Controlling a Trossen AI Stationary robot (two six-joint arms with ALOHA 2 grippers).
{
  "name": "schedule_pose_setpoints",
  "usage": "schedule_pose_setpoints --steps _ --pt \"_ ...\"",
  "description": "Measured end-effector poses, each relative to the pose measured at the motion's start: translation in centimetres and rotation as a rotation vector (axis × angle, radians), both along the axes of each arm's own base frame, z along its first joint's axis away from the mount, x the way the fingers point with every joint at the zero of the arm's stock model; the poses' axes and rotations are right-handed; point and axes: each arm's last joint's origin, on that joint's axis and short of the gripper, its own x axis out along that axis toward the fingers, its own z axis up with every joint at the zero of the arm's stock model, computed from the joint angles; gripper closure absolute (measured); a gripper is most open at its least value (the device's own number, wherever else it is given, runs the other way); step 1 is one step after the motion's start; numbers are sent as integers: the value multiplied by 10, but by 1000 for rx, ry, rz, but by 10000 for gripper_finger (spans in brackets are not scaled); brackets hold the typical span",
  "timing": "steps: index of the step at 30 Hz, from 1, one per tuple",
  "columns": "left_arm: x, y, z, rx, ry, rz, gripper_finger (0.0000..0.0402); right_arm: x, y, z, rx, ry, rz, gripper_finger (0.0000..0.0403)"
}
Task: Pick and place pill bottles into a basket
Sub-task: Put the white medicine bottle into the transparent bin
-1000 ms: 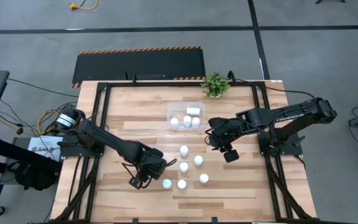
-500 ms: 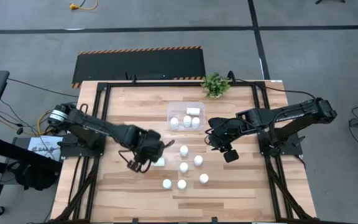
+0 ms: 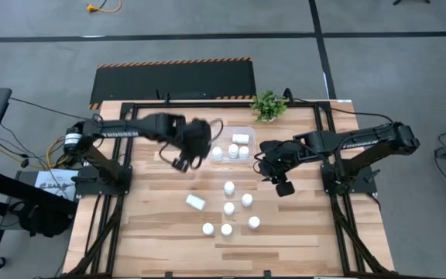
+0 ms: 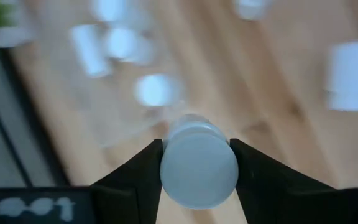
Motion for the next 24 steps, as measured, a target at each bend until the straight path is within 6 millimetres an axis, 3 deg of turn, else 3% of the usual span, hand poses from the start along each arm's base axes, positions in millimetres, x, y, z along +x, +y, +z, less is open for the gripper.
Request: schedule_pose_setpoints --steps 5,10,16,24 --pt "2 40 8 38 -101 72 246 1 -11 0 0 -1 -44 276" --pt "8 64 2 11 -146 102 248 3 -21 1 5 -25 -83 276" --pt "31 74 -18 -21 -39 65 248 4 -30 2 8 -35 -121 276" --pt "65 89 -26 -30 -58 35 247 4 -35 2 8 -35 -141 276"
